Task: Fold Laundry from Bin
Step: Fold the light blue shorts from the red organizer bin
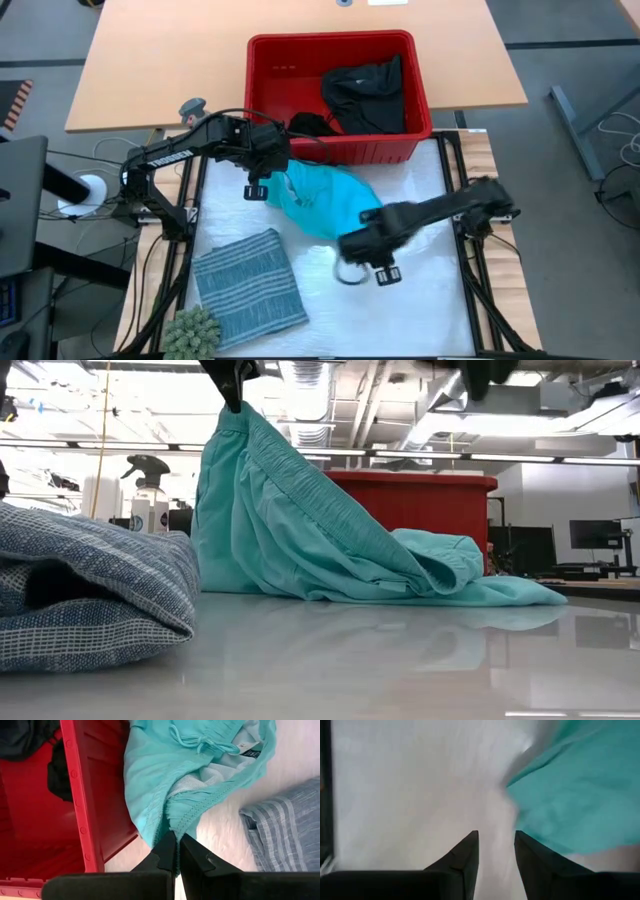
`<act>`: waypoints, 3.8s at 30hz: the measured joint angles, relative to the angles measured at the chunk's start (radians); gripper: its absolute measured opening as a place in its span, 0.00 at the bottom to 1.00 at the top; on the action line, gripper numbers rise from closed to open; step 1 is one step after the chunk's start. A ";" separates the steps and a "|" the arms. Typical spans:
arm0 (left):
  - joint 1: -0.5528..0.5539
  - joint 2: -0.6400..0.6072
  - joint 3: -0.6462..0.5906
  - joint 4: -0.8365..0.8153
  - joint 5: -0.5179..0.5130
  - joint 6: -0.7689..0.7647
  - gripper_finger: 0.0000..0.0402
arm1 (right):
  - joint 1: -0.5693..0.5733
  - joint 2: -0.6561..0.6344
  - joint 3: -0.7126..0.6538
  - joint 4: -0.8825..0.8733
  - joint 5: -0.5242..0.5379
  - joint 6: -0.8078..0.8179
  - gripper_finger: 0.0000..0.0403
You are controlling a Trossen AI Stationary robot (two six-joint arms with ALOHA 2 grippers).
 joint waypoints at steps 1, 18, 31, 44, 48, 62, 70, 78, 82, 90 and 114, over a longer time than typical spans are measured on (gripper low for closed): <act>0.000 0.000 0.000 0.000 0.000 0.000 0.00 | 0.025 -0.045 -0.036 0.056 0.045 0.034 0.37; 0.000 0.000 0.000 -0.002 0.017 0.000 0.00 | 0.202 -0.167 -0.602 0.628 0.358 0.057 0.61; 0.000 0.000 0.000 -0.002 0.016 -0.007 0.00 | 0.117 -0.028 -0.606 0.596 0.431 -0.067 0.70; 0.000 0.000 0.000 -0.003 0.014 0.008 0.00 | 0.119 -0.028 -0.703 0.745 0.583 -0.176 0.70; 0.000 0.000 0.000 -0.002 0.014 0.008 0.00 | 0.102 -0.028 -0.703 0.789 0.617 -0.215 0.70; 0.000 0.000 0.000 0.003 0.014 0.024 0.00 | 0.081 -0.028 -0.705 0.774 0.531 -0.297 0.70; 0.000 0.000 0.000 0.005 0.014 0.010 0.00 | 0.056 -0.028 -0.814 0.984 0.560 -0.418 0.70; 0.000 0.000 0.000 0.007 0.014 0.000 0.00 | 0.015 -0.022 -0.866 1.012 0.569 -0.440 0.59; 0.000 0.000 0.000 0.005 0.015 -0.009 0.00 | 0.011 -0.012 -0.846 0.979 0.561 -0.432 0.31; 0.000 0.000 0.000 -0.029 0.014 -0.006 0.00 | 0.023 -0.053 -0.602 0.628 0.554 -0.260 0.07; -0.053 -0.036 0.354 -0.070 0.104 -0.058 0.00 | 0.013 -0.707 -0.275 -0.057 0.978 1.096 0.07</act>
